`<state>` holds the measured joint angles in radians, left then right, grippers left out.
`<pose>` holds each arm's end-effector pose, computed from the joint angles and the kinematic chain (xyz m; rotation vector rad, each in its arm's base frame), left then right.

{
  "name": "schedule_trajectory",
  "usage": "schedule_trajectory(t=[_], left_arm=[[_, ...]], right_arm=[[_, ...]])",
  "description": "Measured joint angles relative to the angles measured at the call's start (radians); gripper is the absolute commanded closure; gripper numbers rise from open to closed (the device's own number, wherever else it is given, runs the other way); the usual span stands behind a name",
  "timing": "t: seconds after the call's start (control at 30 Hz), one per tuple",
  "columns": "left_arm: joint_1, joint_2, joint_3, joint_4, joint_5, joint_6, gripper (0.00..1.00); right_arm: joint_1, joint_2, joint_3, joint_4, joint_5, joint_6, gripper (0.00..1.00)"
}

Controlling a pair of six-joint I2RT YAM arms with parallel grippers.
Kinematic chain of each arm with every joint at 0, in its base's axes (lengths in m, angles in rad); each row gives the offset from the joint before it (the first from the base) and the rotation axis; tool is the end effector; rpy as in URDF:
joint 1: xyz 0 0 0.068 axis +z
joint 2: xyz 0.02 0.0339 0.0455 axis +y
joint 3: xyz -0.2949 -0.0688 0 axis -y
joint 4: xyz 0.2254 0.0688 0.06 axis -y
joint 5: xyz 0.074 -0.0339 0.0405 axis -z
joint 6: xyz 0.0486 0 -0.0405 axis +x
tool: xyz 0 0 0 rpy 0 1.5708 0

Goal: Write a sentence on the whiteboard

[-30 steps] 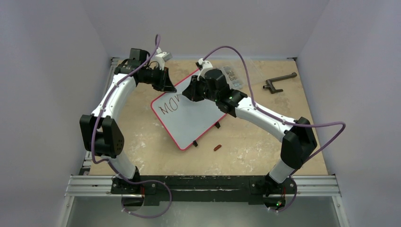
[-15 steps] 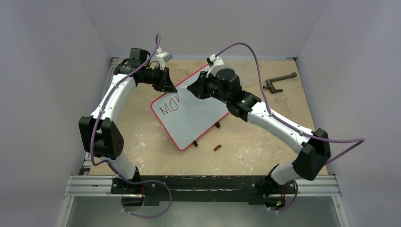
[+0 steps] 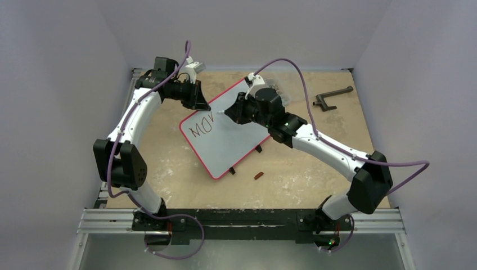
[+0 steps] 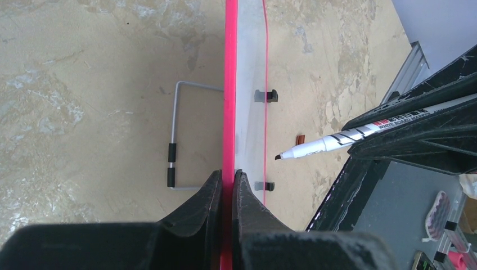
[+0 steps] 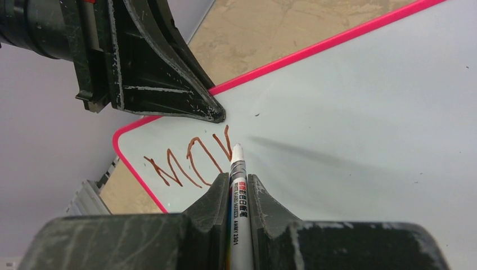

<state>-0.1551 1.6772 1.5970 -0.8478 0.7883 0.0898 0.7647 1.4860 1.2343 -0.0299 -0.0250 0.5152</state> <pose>0.3362 -0.0875 0.3618 0.6099 2.2920 -1.0021 0.2488 0.2404 0.3752 -0.2613 1.9360 0.8965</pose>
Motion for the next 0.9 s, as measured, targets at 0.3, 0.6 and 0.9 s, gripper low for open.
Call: schedule_trajectory(t=[0.3, 0.6, 0.9], left_arm=[[-0.001, 0.0, 0.0, 0.001, 0.001, 0.0, 1.0], [0.003, 0.0, -0.006, 0.006, -0.011, -0.001, 1.0], [0.003, 0.0, -0.006, 0.006, -0.012, -0.001, 1.0]], right_arm=[[0.0, 0.061, 0.002, 0.026, -0.014, 0.002, 1.0], [0.0, 0.08, 0.008, 0.032, -0.019, 0.008, 1.0], [-0.002, 0.08, 0.025, 0.003, 0.018, 0.003, 1.0]])
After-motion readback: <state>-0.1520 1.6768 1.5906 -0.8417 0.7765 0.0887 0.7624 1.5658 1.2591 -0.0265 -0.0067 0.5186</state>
